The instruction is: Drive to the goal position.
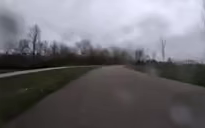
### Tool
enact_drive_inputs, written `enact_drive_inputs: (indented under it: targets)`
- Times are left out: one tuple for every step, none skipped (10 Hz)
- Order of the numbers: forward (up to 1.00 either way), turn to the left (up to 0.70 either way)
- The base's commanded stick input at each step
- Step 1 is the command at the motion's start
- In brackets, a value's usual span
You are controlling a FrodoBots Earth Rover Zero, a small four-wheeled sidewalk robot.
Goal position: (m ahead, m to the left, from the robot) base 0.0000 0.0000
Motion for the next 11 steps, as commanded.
enact_drive_inputs:
  targets:
    - [0.7, 0.0]
    - [0.7, 0.0]
    - [0.7, 0.0]
    - [0.7, 0.0]
    - [0.7, 0.0]
    - [0.7, 0.0]
    - [0.7, 0.0]
    - [0.7, 0.0]
    - [0.7, 0.0]
    - [0.7, 0.0]
    - [0.7, 0.0]
